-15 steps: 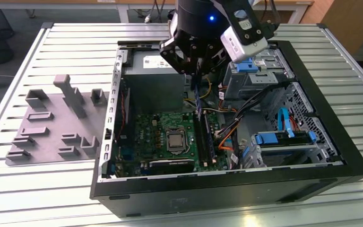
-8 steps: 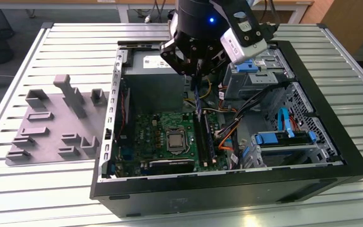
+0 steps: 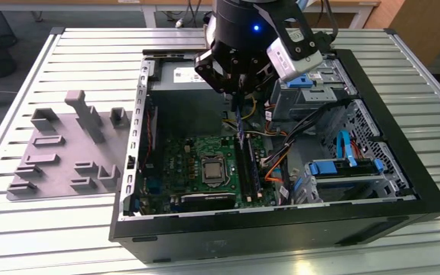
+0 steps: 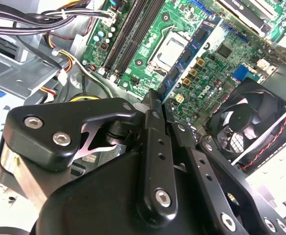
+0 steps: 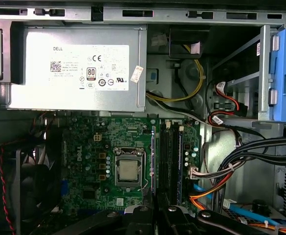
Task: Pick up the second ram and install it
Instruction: 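Insert the second ram into the second slot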
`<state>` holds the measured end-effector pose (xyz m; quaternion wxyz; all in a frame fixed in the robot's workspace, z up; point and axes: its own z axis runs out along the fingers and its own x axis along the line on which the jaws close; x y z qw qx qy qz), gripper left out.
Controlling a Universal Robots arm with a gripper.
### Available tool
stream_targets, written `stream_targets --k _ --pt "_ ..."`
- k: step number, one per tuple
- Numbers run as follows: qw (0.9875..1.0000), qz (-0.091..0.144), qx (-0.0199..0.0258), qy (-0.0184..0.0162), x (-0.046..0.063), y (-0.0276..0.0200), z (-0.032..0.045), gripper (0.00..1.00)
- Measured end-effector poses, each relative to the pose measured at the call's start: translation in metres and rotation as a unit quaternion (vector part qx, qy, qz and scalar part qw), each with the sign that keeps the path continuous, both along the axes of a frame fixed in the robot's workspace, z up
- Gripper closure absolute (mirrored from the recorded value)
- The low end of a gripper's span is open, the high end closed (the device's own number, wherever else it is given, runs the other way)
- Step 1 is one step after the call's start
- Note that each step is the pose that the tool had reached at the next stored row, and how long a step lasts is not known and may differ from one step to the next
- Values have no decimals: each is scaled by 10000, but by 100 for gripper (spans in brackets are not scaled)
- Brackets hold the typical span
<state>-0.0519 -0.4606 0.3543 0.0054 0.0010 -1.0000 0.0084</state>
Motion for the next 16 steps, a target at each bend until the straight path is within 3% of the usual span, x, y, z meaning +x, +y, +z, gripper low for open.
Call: stream_targets --k 11,16 --pt "10000 10 2 0 0 0 -10 86" --pt "9997 256 0 2 25 -1 -63 86"
